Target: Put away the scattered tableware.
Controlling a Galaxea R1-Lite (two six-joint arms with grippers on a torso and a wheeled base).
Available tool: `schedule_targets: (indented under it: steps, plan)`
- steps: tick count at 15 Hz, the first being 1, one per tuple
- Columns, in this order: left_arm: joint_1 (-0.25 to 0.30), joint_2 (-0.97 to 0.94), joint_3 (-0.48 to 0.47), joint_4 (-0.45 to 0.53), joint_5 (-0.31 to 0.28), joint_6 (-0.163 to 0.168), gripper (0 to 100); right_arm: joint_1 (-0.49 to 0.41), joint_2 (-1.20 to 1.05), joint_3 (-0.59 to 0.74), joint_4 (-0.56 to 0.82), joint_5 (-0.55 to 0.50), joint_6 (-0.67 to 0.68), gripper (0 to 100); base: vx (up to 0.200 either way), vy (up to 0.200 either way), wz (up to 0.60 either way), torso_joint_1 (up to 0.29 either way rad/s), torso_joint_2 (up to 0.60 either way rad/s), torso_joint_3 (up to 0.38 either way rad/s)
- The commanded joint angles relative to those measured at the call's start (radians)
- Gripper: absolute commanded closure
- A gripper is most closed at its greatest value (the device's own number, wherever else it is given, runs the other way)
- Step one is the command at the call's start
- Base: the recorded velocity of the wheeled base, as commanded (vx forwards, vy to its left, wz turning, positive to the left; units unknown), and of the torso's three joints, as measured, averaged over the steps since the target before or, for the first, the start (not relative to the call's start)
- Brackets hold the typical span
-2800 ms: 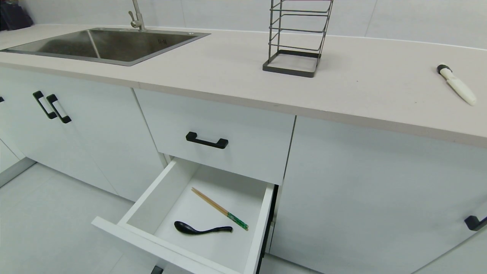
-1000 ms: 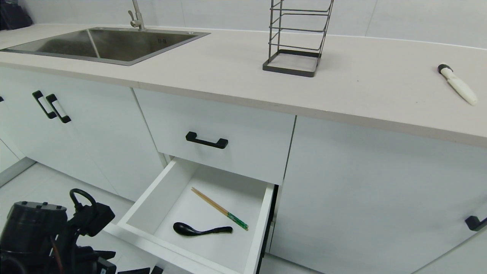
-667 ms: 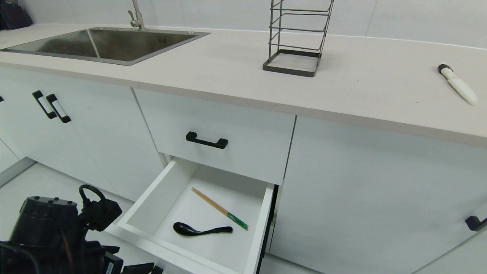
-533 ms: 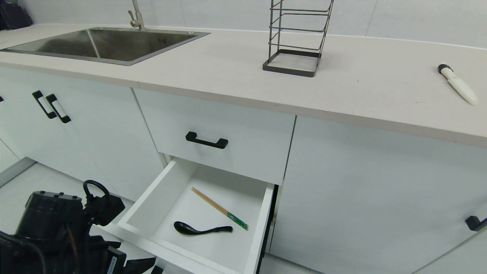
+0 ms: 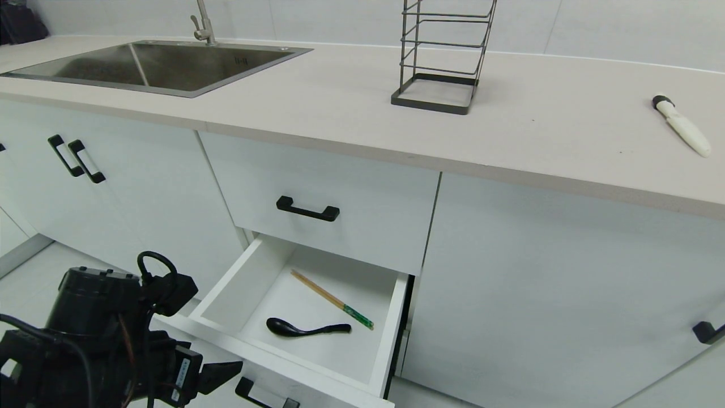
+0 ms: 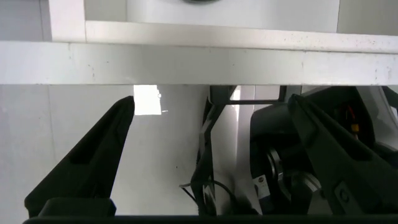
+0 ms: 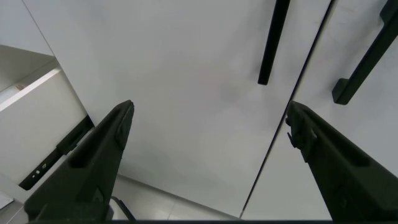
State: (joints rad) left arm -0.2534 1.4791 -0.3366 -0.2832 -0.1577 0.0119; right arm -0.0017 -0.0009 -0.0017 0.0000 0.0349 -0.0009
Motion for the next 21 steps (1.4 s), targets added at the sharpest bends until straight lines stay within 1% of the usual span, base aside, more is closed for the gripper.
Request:
schedule_targets:
  steps: [1,5,7,12,15,21]
  plan:
    - [-0.001,0.009,-0.009,-0.014,0.000,0.000,0,0.000,0.001,0.000,0.000,0.000,-0.001,0,0.000,0.000,0.00,0.000,0.00,0.000]
    - [-0.003,0.023,-0.013,-0.044,-0.005,0.003,0,0.000,0.002,0.000,0.000,0.000,-0.001,0,0.000,0.000,0.00,0.000,0.00,0.000]
    - [-0.004,0.046,-0.007,-0.090,-0.005,0.005,0,0.000,0.001,0.000,0.000,0.000,0.001,0,0.000,0.000,0.00,0.000,0.00,0.000]
    - [-0.004,0.107,-0.009,-0.160,-0.005,0.006,0,0.000,0.001,0.000,0.000,0.000,-0.001,0,0.000,0.000,0.00,0.000,0.00,0.000]
    - [-0.003,0.155,-0.010,-0.249,-0.005,0.003,0,0.000,0.001,0.000,0.000,0.000,-0.001,0,0.000,0.000,0.00,0.000,0.00,0.000]
    - [-0.004,0.239,-0.013,-0.395,-0.005,0.005,0,0.000,0.001,0.000,0.000,0.000,-0.001,0,0.000,0.000,0.00,0.000,0.00,0.000]
